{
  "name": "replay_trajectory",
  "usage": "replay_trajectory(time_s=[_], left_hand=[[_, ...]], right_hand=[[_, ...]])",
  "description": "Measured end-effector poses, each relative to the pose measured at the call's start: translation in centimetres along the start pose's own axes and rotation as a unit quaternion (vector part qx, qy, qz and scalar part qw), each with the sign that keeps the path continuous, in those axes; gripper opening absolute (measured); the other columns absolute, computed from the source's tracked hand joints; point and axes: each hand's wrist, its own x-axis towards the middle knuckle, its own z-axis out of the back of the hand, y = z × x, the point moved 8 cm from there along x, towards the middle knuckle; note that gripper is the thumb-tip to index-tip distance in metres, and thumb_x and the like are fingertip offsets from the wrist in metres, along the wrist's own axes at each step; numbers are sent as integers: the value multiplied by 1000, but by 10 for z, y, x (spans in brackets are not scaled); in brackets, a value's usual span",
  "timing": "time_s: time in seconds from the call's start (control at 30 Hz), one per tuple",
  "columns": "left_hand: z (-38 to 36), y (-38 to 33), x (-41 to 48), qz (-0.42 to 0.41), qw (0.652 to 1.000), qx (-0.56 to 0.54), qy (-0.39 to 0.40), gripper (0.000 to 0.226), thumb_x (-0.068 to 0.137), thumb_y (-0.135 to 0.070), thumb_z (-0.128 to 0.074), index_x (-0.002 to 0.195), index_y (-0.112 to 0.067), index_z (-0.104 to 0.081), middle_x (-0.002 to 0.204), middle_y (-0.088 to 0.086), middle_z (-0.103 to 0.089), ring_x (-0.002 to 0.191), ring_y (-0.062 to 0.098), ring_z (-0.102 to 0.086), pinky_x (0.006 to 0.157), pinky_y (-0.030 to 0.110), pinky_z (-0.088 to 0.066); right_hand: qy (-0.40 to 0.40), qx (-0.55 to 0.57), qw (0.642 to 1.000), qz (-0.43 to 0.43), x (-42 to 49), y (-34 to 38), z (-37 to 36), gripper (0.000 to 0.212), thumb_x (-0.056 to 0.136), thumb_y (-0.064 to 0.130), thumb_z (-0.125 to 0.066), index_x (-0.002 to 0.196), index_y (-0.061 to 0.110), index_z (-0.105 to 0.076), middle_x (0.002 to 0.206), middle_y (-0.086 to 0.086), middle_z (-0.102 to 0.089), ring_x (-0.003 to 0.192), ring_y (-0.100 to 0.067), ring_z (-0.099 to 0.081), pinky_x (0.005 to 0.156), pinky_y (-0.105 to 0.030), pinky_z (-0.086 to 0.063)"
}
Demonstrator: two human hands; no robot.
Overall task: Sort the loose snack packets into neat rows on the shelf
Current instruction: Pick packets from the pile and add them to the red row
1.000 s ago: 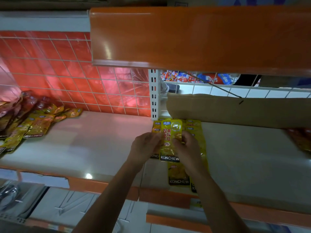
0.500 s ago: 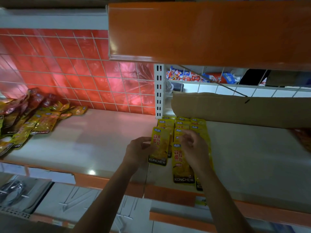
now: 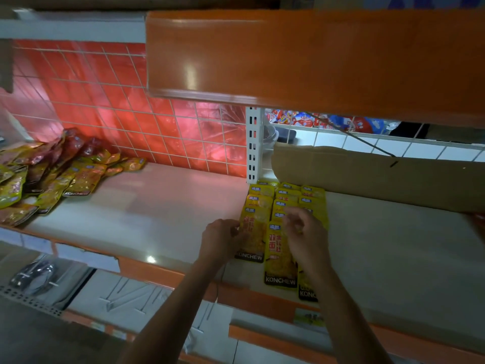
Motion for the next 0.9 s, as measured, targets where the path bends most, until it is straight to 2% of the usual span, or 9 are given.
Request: replay_trajectory(time_s=[0.1,0.2,0.3,0.4,0.43,0.5,0.57,0.77,0.9], left_hand=[[7,-1,-2,15,1000,-1,-14,36,83,-45,-58,98,-16,-75,82,4,-72,77,20,-65,70,29,-50],[21,2,-5,26,998,16,-59,31,90,-32,-62,112,-11,-70,103,9,-71,96,24,-66,83,31,-51],[35,4,-14,-4,993,68,-97,38,93,-35,-57,126,-16,-61,120,6,-65,103,20,-63,88,28,-49],[51,16,-27,-5,987,93,-130,41,94,-35,-55,131,-17,-56,130,4,-59,112,18,-58,94,28,-44],[58,22,-31,-1,984,105,-145,41,94,-35,-55,131,-17,-56,131,4,-59,114,19,-57,95,28,-43],[73,40,-36,14,978,119,-172,41,93,-36,-56,131,-18,-56,131,4,-59,117,21,-54,95,31,-44],[90,60,-40,24,973,129,-192,41,92,-34,-58,128,-16,-59,129,5,-60,116,25,-54,95,34,-44],[151,142,-40,74,961,142,-224,44,88,-31,-63,126,-11,-60,123,11,-62,111,32,-55,93,40,-45],[199,211,-27,115,953,134,-246,46,85,-28,-68,123,-4,-60,116,17,-63,106,39,-56,92,44,-44]], right_hand=[[19,-5,1000,18,0,9,-6,19,94,11,-55,109,16,-66,96,10,-62,91,-4,-59,65,4,-35],[51,-9,997,51,-2,21,-21,22,94,7,-54,111,12,-66,103,4,-67,93,-4,-59,68,5,-35],[81,-10,993,81,-2,34,-44,22,93,8,-55,111,11,-67,107,2,-69,97,-5,-61,69,5,-36],[121,3,989,86,-10,46,-73,25,92,4,-55,114,9,-66,111,1,-68,98,0,-56,75,3,-38],[133,0,987,94,-12,51,-84,27,91,3,-55,115,9,-65,114,0,-67,101,-1,-57,82,-3,-42],[154,-8,982,108,-15,60,-110,29,89,3,-55,116,10,-65,118,-2,-67,110,-11,-61,96,-27,-48],[184,-10,977,110,-22,73,-138,31,90,4,-55,118,12,-63,123,-3,-65,117,-18,-59,100,-40,-47],[246,-7,963,109,-37,113,-231,34,94,14,-55,128,18,-55,134,4,-56,125,-13,-51,108,-27,-38],[245,-26,966,83,-33,139,-303,38,91,8,-54,128,12,-54,130,-2,-59,119,-20,-55,99,-26,-40]])
